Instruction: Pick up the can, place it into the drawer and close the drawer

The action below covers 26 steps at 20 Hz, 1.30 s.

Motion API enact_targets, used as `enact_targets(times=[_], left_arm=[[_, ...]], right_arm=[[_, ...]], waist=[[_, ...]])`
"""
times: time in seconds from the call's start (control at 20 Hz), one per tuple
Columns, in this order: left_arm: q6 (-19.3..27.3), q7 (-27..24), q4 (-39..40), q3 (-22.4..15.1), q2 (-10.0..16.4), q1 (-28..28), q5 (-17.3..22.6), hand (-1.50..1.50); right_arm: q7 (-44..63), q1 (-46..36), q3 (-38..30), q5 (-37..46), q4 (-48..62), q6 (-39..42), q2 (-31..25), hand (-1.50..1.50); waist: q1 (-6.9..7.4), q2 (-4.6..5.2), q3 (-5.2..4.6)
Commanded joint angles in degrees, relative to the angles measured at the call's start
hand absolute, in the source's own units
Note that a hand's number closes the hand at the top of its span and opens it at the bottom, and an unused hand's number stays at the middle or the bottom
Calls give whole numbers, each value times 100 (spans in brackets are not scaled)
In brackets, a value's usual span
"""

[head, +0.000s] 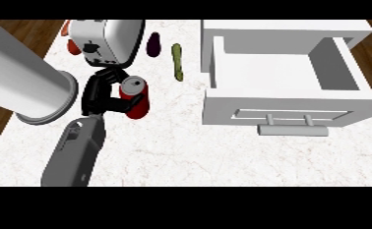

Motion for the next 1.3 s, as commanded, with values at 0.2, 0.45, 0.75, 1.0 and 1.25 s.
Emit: enact_targets(times=[0.2, 0.45, 0.75, 1.0, 1.25], left_arm=[[772, 1744, -2469, -1012, -427, 182, -280, 150], [1213, 3026, -3485, -1470, -433, -34, -226, 150], [1912, 3602, -3088, -2052, -435, -1268, -276, 150], [2390, 4085, -2734, -2289, -436, -2271, -287, 150], [2527, 4121, -1691, -2040, -436, -3420, -90, 150]], right_arm=[[-310, 397, 73, 33, -46, 220, 63, -150], [40, 83, -274, -221, -144, 95, -42, -150], [-207, -121, -10, 124, 147, 31, 65, -150], [327, -80, -160, -263, -280, 180, -147, -150], [-279, 317, 138, 22, -104, 219, 64, -150]], waist=[[-72, 18, -4], [-101, 35, -8], [-146, 55, -8], [-174, 53, -10], [-239, 69, -7]])
